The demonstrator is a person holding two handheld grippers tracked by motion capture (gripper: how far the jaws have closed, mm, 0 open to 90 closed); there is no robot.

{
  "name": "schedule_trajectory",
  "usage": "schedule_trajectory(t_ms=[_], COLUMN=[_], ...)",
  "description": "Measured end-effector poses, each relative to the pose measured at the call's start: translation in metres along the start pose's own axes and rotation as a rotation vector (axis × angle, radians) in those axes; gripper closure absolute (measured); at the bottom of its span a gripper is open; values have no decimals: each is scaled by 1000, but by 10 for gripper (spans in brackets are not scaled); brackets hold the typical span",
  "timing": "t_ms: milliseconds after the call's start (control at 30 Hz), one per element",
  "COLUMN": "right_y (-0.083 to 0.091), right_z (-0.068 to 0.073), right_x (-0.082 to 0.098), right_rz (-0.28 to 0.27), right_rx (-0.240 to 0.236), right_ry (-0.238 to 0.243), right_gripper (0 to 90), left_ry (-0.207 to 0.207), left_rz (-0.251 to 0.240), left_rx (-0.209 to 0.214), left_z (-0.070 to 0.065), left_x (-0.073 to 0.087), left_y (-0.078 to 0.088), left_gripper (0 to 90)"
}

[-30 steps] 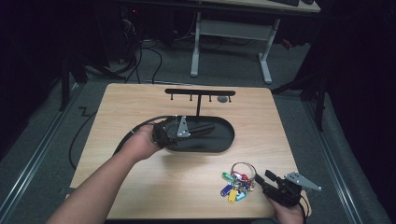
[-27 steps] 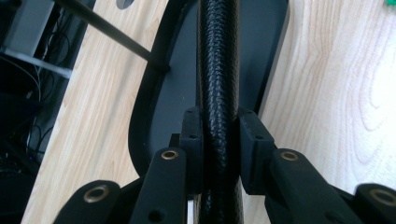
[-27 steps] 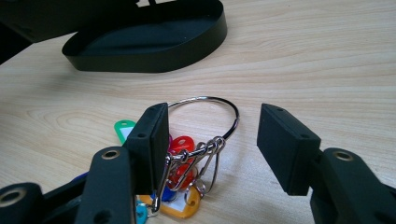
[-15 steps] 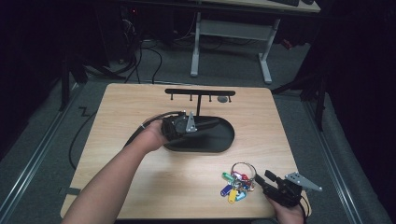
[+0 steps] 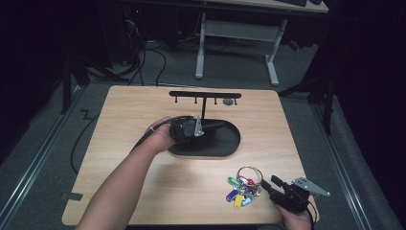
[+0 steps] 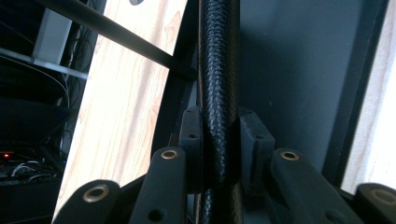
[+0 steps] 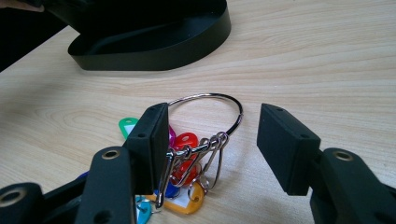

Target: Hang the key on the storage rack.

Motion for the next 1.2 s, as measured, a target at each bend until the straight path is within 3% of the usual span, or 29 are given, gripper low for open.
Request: schedule_trajectory(t_ms=[167, 300, 433, 667, 867, 933, 1200], right_y=[0, 0, 0, -1, -1, -2, -2], right_z=[0, 0, 0, 1, 1, 0, 0], right_x=[1, 1, 1, 2, 3, 3, 3], right_rz=[4, 4, 4, 11, 14, 14, 15], right_rx=[-2, -2, -1, -4, -4, -5, -5], right_ry=[-7, -6, -11, -5, -8, -9, -6], right_gripper=[441, 441, 441, 441, 441, 441, 440], left_ry=[-14, -35, 12, 58, 98, 93, 162], left_rz=[-1, 30, 27, 40, 48, 57, 77], left_rx=[-4, 12, 40, 89, 101, 95, 128], left_z=[-3, -11, -16, -24, -23, -23, -24], left_x=[0, 2, 4, 7, 8, 10, 18], left_y=[-5, -9, -9, -13, -14, -15, -15], left_gripper=[739, 731, 707, 642, 590, 559, 485])
Point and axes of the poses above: each handheld gripper's, and its own axes: y roughly backward along the jaws, x roughly out of its underside, z roughly to its left, the point moved 7 cm from there along -y, roughly forward along the jaws, and after that the axes turned 5 degrees about -z, right-handed, at the moved point
